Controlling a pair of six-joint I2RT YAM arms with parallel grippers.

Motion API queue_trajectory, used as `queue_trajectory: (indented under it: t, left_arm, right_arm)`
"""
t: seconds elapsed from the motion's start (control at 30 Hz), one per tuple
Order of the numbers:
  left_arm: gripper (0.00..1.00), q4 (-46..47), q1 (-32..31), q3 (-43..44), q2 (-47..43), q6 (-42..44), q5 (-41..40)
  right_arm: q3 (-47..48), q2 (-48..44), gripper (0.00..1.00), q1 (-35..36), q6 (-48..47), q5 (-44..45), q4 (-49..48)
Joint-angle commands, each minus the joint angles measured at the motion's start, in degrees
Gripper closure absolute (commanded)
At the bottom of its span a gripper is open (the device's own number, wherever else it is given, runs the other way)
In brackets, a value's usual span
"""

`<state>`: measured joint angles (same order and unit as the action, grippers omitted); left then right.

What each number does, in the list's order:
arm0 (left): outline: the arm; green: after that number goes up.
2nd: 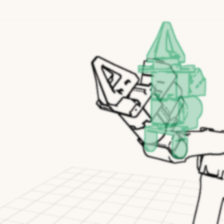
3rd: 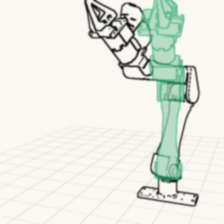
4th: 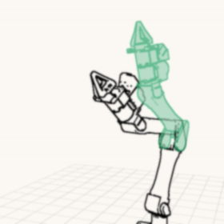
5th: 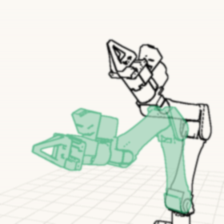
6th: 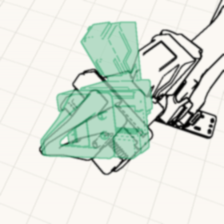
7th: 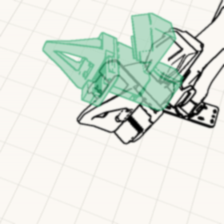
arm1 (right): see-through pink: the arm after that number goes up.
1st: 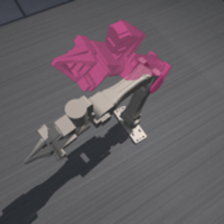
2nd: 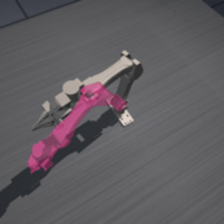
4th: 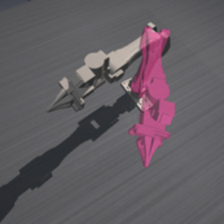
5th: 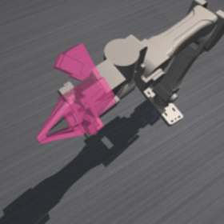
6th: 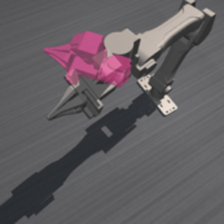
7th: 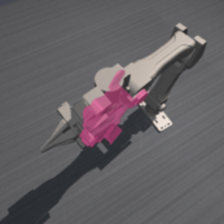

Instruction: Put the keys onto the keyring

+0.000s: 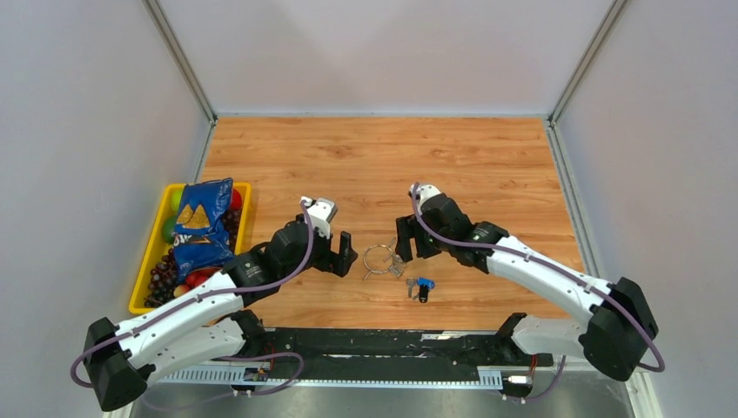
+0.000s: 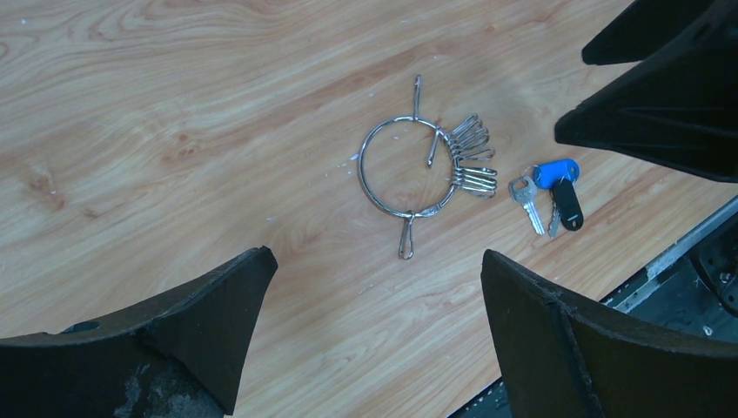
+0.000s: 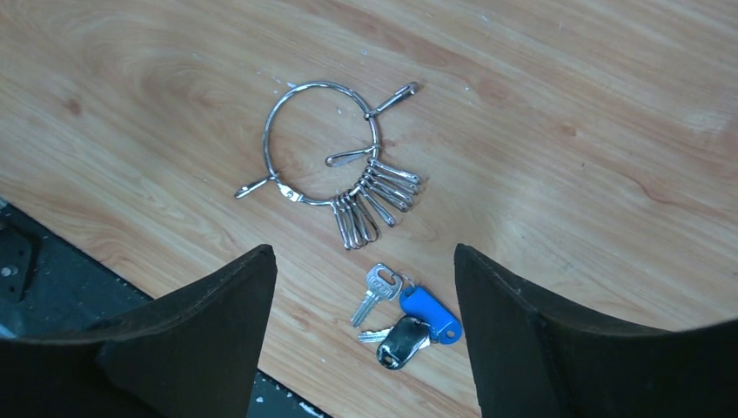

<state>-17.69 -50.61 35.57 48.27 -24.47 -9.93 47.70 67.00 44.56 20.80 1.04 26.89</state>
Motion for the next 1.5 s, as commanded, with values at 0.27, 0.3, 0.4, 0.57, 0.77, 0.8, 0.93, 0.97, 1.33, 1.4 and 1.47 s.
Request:
queue_trajectory:
  t: [0.27,0.3,0.4,0.57,0.77,0.8,0.93,0.97,1.33,1.4,1.47]
  left_arm:
    - [0.0,-0.3,-0.1,-3.2,-5.3,-3.2,1.0]
    - [0.0,-0.5,-0.1,-3.2,-5.5,-3.3,0.9]
    - [0.0,-1.0,-0.1,-3.3,-6.6,-3.6,1.1]
    - [0.0,-2.5,-0.1,-4.0,-8.6,-4.3,0.5]
    - [0.0,-2.7,0.0,-4.9,-10.6,-5.0,0.1]
    - [0.0,-2.9,0.0,-5.0,-10.9,-5.1,-0.1]
    - [0.0,-3.7,0.0,-4.7,-11.8,-5.3,-1.0]
    - [0.0,-3.8,-0.1,-4.6,-12.1,-5.2,-1.1]
    - [0.0,-4.1,-0.1,-4.8,-13.1,-5.2,-1.1]
    - [0.0,-3.8,-0.1,-4.9,-12.9,-5.2,-1.0]
    - [0.0,-3.6,0.0,-4.9,-12.7,-5.1,-0.8]
  right_arm:
    - [3.2,11.4,0.33,10.6,0.7,6.6,-2.7]
    - [3.4,12.2,0.36,11.0,0.7,7.1,-2.7]
    - [3.8,13.6,0.51,12.4,0.6,8.3,-2.9]
    - [4.0,15.6,0.64,15.7,-1.3,10.3,-3.3]
    - [5.6,19.6,0.77,17.9,-1.2,9.9,-3.9]
    - [6.1,20.5,0.77,18.2,-0.5,10.2,-3.9]
    - [7.4,21.9,0.77,18.4,3.9,12.0,-4.0]
    - [7.5,21.6,0.76,18.5,4.4,12.5,-4.0]
    - [3.6,16.0,0.72,18.8,7.6,17.7,-0.1]
    - [3.5,15.1,0.68,18.0,8.1,19.5,1.0]
    - [3.7,14.4,0.67,16.4,7.8,19.2,1.4]
